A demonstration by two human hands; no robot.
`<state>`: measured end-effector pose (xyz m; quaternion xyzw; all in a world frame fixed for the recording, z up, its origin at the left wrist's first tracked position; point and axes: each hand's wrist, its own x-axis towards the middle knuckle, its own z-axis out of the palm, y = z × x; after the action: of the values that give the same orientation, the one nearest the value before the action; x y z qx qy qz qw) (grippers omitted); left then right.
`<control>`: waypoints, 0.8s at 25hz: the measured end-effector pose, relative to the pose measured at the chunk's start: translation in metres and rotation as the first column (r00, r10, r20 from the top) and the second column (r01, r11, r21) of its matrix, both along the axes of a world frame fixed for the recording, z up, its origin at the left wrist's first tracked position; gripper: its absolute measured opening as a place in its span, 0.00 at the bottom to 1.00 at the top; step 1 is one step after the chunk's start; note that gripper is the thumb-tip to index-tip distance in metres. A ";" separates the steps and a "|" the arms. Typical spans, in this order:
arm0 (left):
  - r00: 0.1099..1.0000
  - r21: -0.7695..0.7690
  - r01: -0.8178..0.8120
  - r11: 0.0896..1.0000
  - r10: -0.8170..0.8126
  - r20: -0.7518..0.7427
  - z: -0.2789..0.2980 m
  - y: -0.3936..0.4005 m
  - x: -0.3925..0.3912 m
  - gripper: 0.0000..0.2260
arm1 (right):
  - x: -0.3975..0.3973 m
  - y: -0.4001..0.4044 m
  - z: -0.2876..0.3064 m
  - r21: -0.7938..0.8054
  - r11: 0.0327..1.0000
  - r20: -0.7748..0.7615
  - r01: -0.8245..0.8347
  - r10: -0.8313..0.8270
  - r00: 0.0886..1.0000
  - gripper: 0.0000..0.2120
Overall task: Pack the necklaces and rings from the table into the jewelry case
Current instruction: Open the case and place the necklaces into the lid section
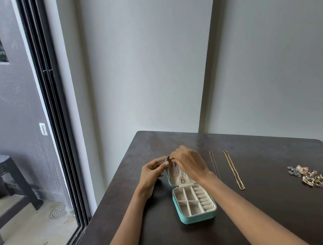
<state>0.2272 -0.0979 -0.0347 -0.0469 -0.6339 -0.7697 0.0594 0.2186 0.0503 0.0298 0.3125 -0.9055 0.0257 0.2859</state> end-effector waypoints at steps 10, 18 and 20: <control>1.000 -0.029 -0.006 1.000 0.006 -0.001 0.001 0.000 0.002 0.11 | -0.006 0.002 0.003 0.127 0.992 -0.043 0.009 -0.004 0.999 0.15; 1.000 -0.042 -0.011 0.999 0.011 0.000 0.002 0.001 0.004 0.11 | -0.006 0.011 -0.003 0.145 0.989 -0.126 -0.035 0.054 0.991 0.10; 1.000 -0.045 -0.003 0.999 0.003 -0.002 0.003 0.001 0.005 0.12 | -0.003 0.015 -0.003 0.112 0.992 -0.150 -0.060 0.077 0.986 0.07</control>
<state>0.2322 -0.0974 -0.0318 -0.0479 -0.6511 -0.7551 0.0601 0.2160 0.0651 0.0263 0.3595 -0.8695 -0.0374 0.3366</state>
